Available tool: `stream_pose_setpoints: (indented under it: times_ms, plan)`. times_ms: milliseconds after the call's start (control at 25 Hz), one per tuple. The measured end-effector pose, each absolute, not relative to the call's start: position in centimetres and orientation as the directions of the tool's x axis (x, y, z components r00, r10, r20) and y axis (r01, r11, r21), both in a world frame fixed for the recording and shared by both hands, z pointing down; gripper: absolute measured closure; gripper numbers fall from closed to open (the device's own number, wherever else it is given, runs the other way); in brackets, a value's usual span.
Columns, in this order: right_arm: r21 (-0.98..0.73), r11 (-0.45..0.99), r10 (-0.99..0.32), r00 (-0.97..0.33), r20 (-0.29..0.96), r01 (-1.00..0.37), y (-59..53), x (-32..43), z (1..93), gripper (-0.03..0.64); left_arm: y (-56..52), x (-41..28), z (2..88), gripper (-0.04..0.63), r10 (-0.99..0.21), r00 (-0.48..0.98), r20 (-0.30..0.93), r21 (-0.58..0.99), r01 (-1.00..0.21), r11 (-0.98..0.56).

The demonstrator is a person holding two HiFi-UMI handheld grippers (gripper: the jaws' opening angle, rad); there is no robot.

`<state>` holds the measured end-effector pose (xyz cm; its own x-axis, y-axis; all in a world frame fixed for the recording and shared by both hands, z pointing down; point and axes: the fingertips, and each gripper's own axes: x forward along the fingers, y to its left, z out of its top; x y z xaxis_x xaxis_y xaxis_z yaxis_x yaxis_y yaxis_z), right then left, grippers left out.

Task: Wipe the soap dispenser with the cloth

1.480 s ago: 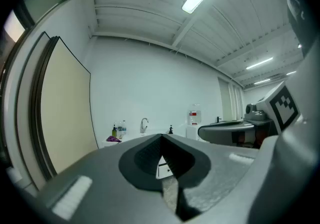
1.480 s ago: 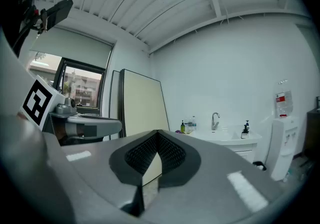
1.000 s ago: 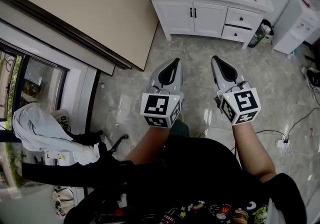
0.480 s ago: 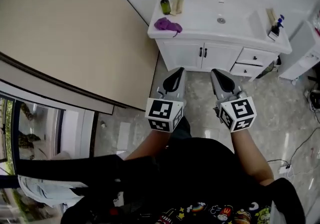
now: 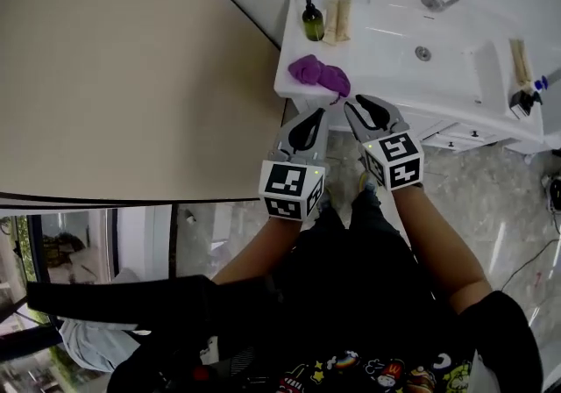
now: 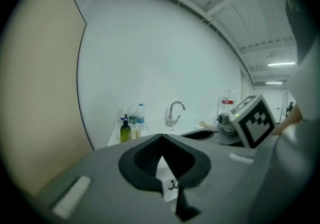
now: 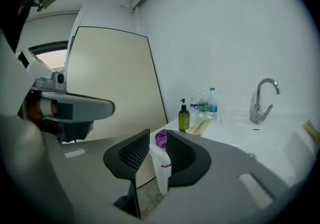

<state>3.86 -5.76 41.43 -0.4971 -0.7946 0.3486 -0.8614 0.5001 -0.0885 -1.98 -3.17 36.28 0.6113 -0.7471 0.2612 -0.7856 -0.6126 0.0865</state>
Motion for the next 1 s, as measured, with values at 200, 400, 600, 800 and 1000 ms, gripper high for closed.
stream_pose_setpoints:
  times_ms: [200,400,600,800,1000]
  plan:
    - [-0.136,0.550,-0.709,-0.547,0.445,-0.824,-13.8,1.6,47.2,0.445,-8.3,-3.2,38.1,0.594,-0.798,0.509,0.322,0.076,-0.855,-0.514]
    - [-0.124,0.572,-0.652,-0.541,0.531,-0.811,-19.0,-0.2,51.2,0.409,-12.5,-3.7,40.4,0.594,-0.814,0.463,0.351,0.095,-0.882,-0.461]
    - [-0.132,0.579,-0.572,-0.516,0.638,-0.805,-22.7,-2.3,55.4,0.392,-14.7,-4.8,41.8,0.594,-0.795,0.472,0.380,0.117,-0.878,-0.465]
    - [-0.136,0.590,-0.467,-0.474,0.746,-0.796,-24.4,-3.7,58.6,0.385,-16.7,-6.7,42.3,0.594,-0.791,0.473,0.388,0.135,-0.878,-0.458]
    - [-0.099,0.639,-0.427,-0.458,0.780,-0.763,-25.1,-4.4,59.9,0.446,-18.0,-7.9,42.6,0.594,-0.790,0.470,0.394,0.146,-0.881,-0.451]
